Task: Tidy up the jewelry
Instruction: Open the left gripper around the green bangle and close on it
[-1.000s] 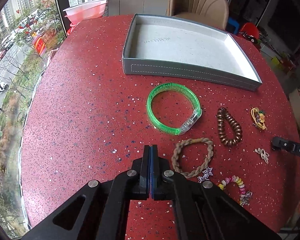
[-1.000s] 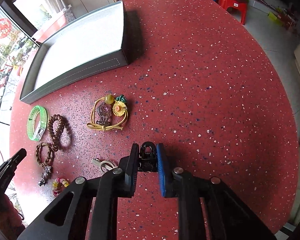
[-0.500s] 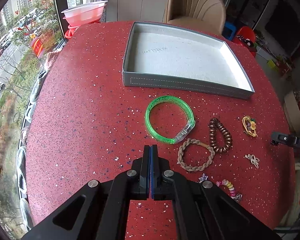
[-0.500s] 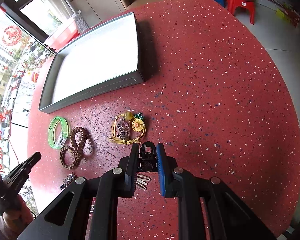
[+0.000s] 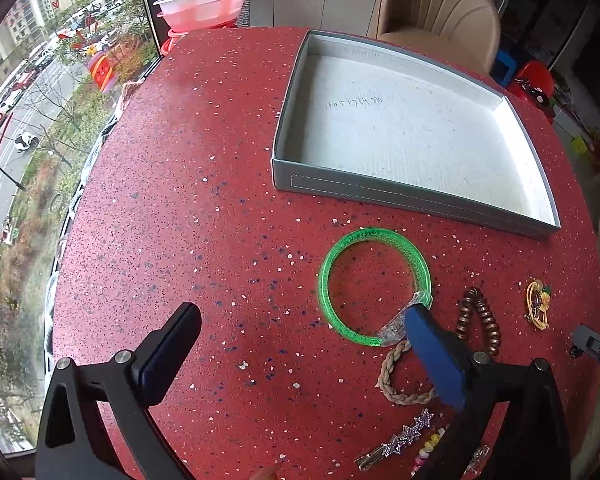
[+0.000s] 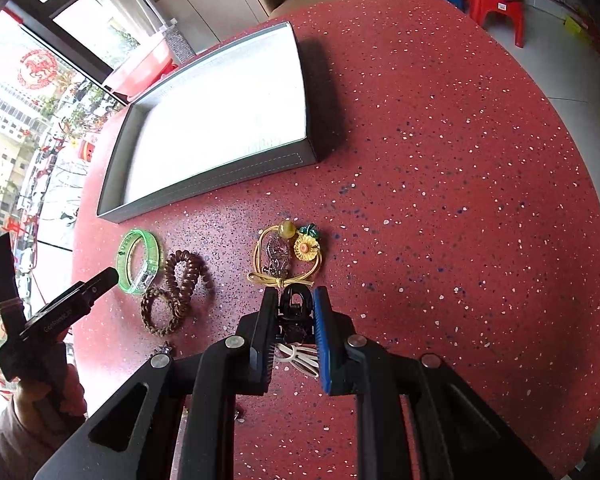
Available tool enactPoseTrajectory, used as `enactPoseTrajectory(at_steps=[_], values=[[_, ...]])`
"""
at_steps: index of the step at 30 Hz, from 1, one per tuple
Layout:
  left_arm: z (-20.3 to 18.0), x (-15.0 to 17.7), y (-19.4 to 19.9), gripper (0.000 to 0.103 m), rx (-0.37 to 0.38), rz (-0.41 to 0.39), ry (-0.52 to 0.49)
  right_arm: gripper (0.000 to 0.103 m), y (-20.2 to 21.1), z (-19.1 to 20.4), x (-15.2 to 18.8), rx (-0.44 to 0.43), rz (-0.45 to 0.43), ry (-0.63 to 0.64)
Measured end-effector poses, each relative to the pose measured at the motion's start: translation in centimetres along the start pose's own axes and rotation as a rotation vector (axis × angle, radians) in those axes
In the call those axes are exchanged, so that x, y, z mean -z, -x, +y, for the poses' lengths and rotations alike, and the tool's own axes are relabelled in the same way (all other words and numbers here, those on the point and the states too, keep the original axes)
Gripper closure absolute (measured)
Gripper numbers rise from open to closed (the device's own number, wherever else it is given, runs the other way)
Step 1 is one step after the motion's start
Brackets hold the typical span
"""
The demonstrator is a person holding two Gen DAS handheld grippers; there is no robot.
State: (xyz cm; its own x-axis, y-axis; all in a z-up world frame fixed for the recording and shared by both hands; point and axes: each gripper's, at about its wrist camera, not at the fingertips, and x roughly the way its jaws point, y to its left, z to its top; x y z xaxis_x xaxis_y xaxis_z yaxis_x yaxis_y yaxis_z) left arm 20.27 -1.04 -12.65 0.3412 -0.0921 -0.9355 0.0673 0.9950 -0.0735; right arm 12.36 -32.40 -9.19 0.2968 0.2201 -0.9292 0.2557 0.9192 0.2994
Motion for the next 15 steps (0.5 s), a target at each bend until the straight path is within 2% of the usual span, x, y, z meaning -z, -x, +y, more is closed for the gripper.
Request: enactPoseTrajectory(at_steps=[6,8,10,11,13,14,15], values=[[-0.5,-0.7,-1.8,0.0,-0.07,0.021,0.008,0.084,0.3,-0.3,0.2,-0.009,-0.005,0.009],[-0.5,-0.9,-2.6,0.007,-0.085,0.041,0.014,0.084,0.3,-0.2,0.1,-0.013,-0.005,0.014],[-0.6,-1.0,-3.3,0.02,-0.07,0.07,0.011,0.084,0.4,0.0,0.0,-0.017,-0.007,0.023],[-0.7,-1.0,-3.1,0.024,-0.071,0.045,0.005,0.084,0.4,0.1,-0.1,-0.018,-0.009,0.029],[-0.8,-1.0,-2.8,0.054,-0.061,0.027,-0.02,0.084,0.5,0.3,-0.4,-0.024,-0.011,0.036],[-0.9,-1.0,-2.7,0.063,-0.049,0.023,-0.031,0.084,0.4,0.4,-0.6,-0.028,-0.012,0.039],[-0.9,-1.1,-2.7,0.079,-0.042,0.023,-0.038,0.084,0.4,0.5,-0.8,-0.032,-0.012,0.041]])
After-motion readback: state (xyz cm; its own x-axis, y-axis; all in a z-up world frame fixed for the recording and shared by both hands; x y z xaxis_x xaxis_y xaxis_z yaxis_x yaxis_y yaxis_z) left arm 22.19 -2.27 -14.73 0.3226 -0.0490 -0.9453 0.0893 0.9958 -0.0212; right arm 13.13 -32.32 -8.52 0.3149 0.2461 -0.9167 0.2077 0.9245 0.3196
